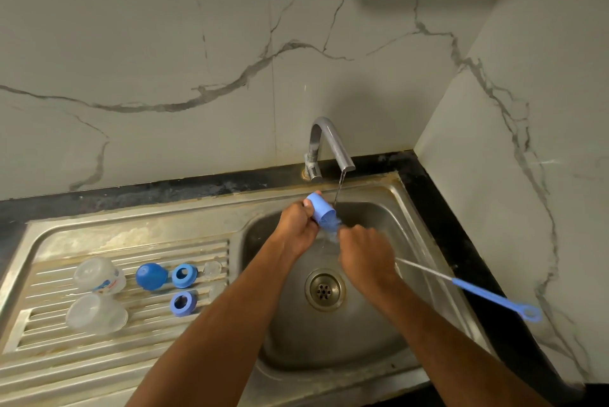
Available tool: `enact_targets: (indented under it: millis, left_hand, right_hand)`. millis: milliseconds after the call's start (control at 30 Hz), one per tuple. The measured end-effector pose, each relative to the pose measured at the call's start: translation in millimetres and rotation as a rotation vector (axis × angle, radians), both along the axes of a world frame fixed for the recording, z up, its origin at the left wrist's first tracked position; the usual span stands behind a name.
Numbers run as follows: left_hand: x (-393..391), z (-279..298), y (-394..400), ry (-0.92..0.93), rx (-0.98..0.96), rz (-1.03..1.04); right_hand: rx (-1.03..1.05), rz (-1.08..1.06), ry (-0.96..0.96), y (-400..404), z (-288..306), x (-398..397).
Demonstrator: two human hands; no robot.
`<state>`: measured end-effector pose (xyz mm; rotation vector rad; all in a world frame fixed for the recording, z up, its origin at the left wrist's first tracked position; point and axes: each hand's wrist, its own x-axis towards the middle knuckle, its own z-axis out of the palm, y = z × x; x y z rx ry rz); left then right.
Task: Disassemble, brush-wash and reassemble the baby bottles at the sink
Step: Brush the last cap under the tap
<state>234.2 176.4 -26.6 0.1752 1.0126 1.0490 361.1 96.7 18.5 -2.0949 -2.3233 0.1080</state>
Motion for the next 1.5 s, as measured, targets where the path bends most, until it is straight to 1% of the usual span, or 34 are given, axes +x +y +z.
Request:
enact_targets:
  millis: [33,67,133,167,200,233,267,300,400,467,500,533,567,600,633,667,767,800,833,867,900,933,1000,1033,1067,1100,1167,1233,1333,1367,1400,1433,1467,1500]
  left_hand:
    - [-0.2,-0.7,-0.2,-0.01,-0.016,-0.006]
    - [-2.2,-1.9,-0.8,-0.019,-0.03,0.001]
    - [-9.2,-5.1,-4.3,-0.062,-0.02,0.019]
    - [-11.9,-3.8,-6.1,-0.086,0.003,0.019]
    - [-13.7,-1.4,-6.8,-0.083,0.024,0.01]
    - [-13.8,1.0,-6.1,-0.062,0.04,-0.022]
    - [-13.5,1.3,-5.0,-0.011,0.036,-0.058]
    - [-13.1,2.1,-5.3,0.034,0.03,-0.092]
    - [-17.5,-6.4,-4.1,0.174,-0.021,-0.135]
    - [-18.8,-6.8,-1.8,0.167,-0.022,-0.152]
    - [-16.7,-2.6,-0.8,0.148,-0.011,-0.158]
    - [-12.7,1.2,0.3,0.142,-0.003,-0.161]
    - [-8.7,4.0,1.0,0.139,0.001,-0.159]
    - [-5.9,5.4,0.7,0.137,-0.01,-0.15]
    - [-5.6,6.2,-0.7,0.115,-0.03,-0.135]
    - [-6.8,5.7,-1.8,0.079,-0.051,-0.121]
    - [-14.6,6.3,-4.5,-0.061,-0.049,-0.102]
    - [-15.0,9.3,-5.0,-0.081,-0.03,-0.109]
    - [-15.7,12.6,-4.8,-0.092,-0.021,-0.108]
    - [-15.3,16.2,-5.1,-0.099,-0.025,-0.097]
    - [-14.6,17.3,-5.4,-0.107,-0.046,-0.079]
    - [-13.4,17.5,-6.4,-0.108,-0.077,-0.059]
    - [-12.0,13.0,-7.6,-0.098,-0.106,-0.028]
    - [-11.4,11.0,-7.9,-0.09,-0.1,-0.021]
    - [-9.7,10.9,-7.9,-0.083,-0.092,-0.02]
    - [-7.9,11.9,-6.7,-0.068,-0.089,-0.023]
    - [-5.2,11.2,-6.1,-0.061,-0.099,-0.017]
    - [-9.2,8.9,-10.1,-0.094,-0.109,0.001]
    - [-16.2,8.6,-12.5,-0.139,-0.041,-0.024]
    - [-16.9,10.7,-9.9,-0.137,-0.01,-0.034]
    - [-16.6,13.1,-6.4,-0.128,0.011,-0.038]
    - [-16.1,15.7,-3.8,-0.117,0.015,-0.04]
    - [-15.5,16.7,-3.2,-0.112,-0.001,-0.036]
    - [-14.8,15.3,-3.7,-0.11,-0.026,-0.027]
  right_hand:
    - [-0.089,-0.041,0.22,3.1,-1.8,-1.8]
    - [-0.22,-0.113,0.528,9.6,-4.6,-0.4]
    - [-0.489,-0.383,1.128,20.0,-3.3,10.2]
    - [-0.598,-0.501,1.335,21.9,-1.4,15.7]
    - [-0.656,-0.565,1.463,21.5,0.1,19.3]
    - [-0.653,-0.572,1.483,20.4,-1.1,21.1]
    - [-0.59,-0.533,1.422,19.9,-5.8,21.0]
    - [-0.473,-0.46,1.266,18.7,-8.4,19.8]
    - [-0.141,-0.134,0.553,13.9,-9.2,17.4]
    - [0.018,-0.045,0.09,4.0,-3.0,17.3]
    - [0.073,0.01,-0.051,0.6,-2.9,16.9]
    - [0.09,0.061,-0.107,-2.9,-3.7,14.2]
    - [0.059,0.074,-0.075,-4.2,-7.4,11.3]
    - [-0.001,0.045,0.064,-4.4,-10.2,8.0]
    - [-0.1,-0.025,0.282,-1.4,-13.4,5.8]
    - [-0.214,-0.124,0.59,5.1,-17.3,6.5]
    - [-0.611,-0.636,1.51,14.6,-9.7,17.3]
    - [-0.704,-0.741,1.73,12.8,-5.2,18.3]
    - [-0.754,-0.781,1.81,10.1,-2.4,16.3]
    - [-0.761,-0.761,1.791,8.3,-4.6,13.7]
    - [-0.694,-0.674,1.609,5.9,-7.2,9.1]
    - [-0.571,-0.513,1.276,3.6,-7.7,6.0]
    - [-0.28,-0.173,0.429,0.9,-3.1,6.8]
    - [-0.17,-0.085,0.124,-1.0,1.3,7.7]
    - [-0.08,-0.037,-0.024,-2.4,5.5,6.6]
    - [-0.025,0.0,-0.046,-3.3,3.5,3.9]
    - [-0.112,-0.016,0.109,-4.9,2.0,-3.5]
    - [-0.304,-0.147,0.579,6.4,-2.0,-0.5]
    - [-0.709,-0.638,1.472,19.0,4.0,14.9]
    - [-0.777,-0.744,1.702,17.8,4.9,16.5]
    - [-0.799,-0.782,1.79,15.5,3.6,15.1]
    - [-0.771,-0.761,1.759,14.1,-2.3,11.6]
    - [-0.672,-0.659,1.549,11.1,-4.7,6.5]
    - [-0.517,-0.486,1.186,8.7,-7.2,3.7]
